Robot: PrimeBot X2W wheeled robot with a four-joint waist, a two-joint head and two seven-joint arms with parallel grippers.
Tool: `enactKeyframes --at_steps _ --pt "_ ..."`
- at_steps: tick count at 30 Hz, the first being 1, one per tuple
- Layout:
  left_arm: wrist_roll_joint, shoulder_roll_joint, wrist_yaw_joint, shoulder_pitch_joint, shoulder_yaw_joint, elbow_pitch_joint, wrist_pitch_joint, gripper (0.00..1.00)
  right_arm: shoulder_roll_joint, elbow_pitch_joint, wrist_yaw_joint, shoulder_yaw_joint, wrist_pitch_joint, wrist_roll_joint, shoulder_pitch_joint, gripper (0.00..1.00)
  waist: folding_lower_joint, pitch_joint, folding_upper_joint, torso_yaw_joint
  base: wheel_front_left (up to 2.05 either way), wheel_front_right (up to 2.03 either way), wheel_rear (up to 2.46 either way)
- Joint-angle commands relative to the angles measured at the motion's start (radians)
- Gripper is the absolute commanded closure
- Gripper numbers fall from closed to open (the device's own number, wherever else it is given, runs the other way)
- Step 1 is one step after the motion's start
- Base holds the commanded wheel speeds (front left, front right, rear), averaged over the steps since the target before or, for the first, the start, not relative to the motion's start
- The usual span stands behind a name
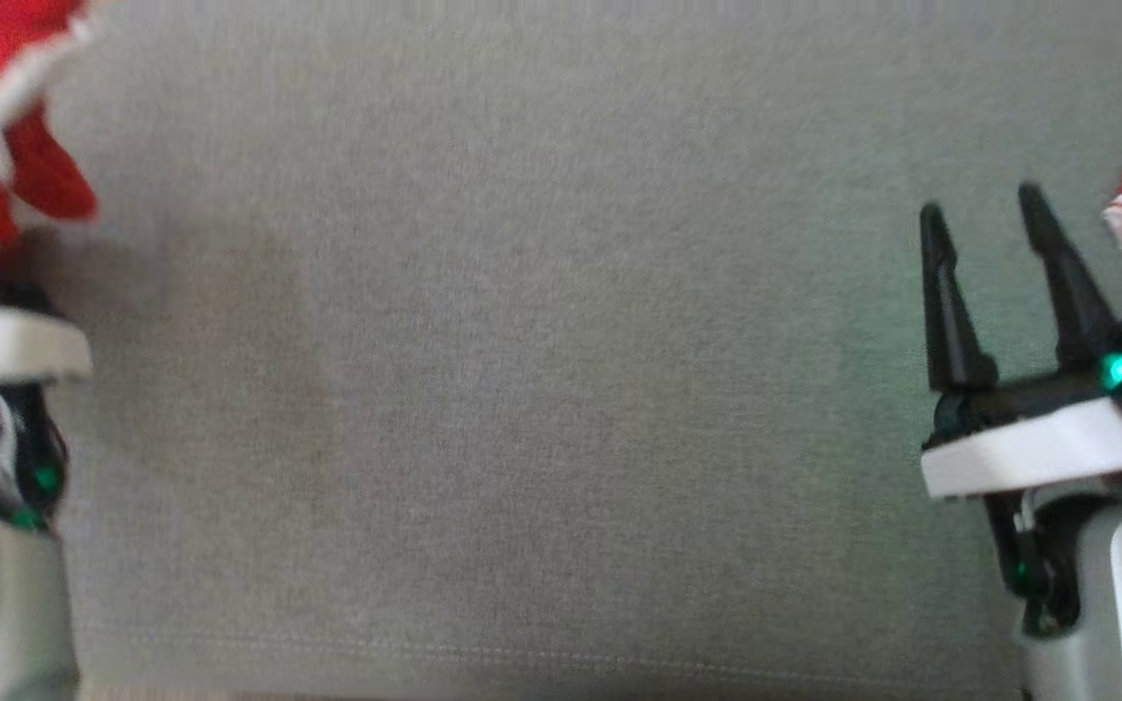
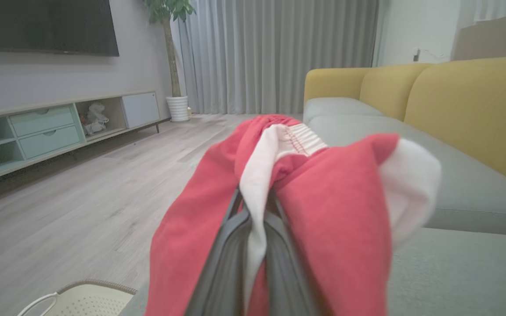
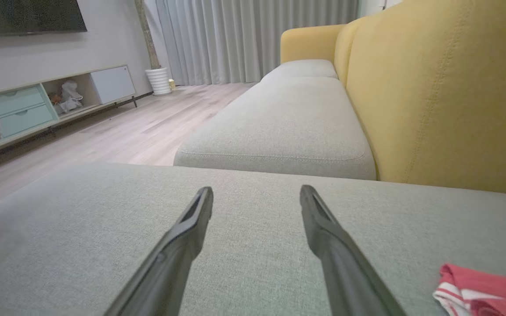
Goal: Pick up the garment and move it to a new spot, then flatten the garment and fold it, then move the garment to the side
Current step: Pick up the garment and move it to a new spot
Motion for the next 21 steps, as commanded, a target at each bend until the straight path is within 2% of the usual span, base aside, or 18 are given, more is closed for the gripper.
enactKeyframes --at_steps 1,6,12,16,21 --pt "0.01 0.037 0.005 0.006 0.032 -0.051 -0.006 1.0 0.006 -0.029 0.007 0.022 -0.009 0.008 0.007 0.0 0.0 -0.052 0.0 -0.023 0.0 0.0 0.0" --pt "0.035 -0.028 0.022 0.21 -0.004 -0.236 -0.004 1.0 0.019 0.008 0.007 0.025 -0.03 0.034 0.05 0.0 0.0 -0.136 0.0 -0.066 0.0 0.0 0.0" --pt "0.045 -0.09 0.021 0.352 -0.084 -0.351 0.041 1.0 0.025 0.021 0.007 0.025 -0.036 0.051 0.083 0.0 0.0 -0.168 0.0 -0.108 0.0 0.0 0.0" --pt "0.041 -0.126 0.003 0.376 -0.163 -0.375 0.062 1.0 0.027 0.022 0.007 0.024 -0.037 0.06 0.09 0.0 0.0 -0.162 0.0 -0.147 0.0 0.0 0.0" --pt "0.052 -0.142 -0.05 0.326 -0.276 -0.302 0.073 1.0 0.027 0.029 0.007 0.031 -0.046 0.091 0.083 0.0 0.0 -0.131 0.0 -0.218 0.0 0.0 0.0"
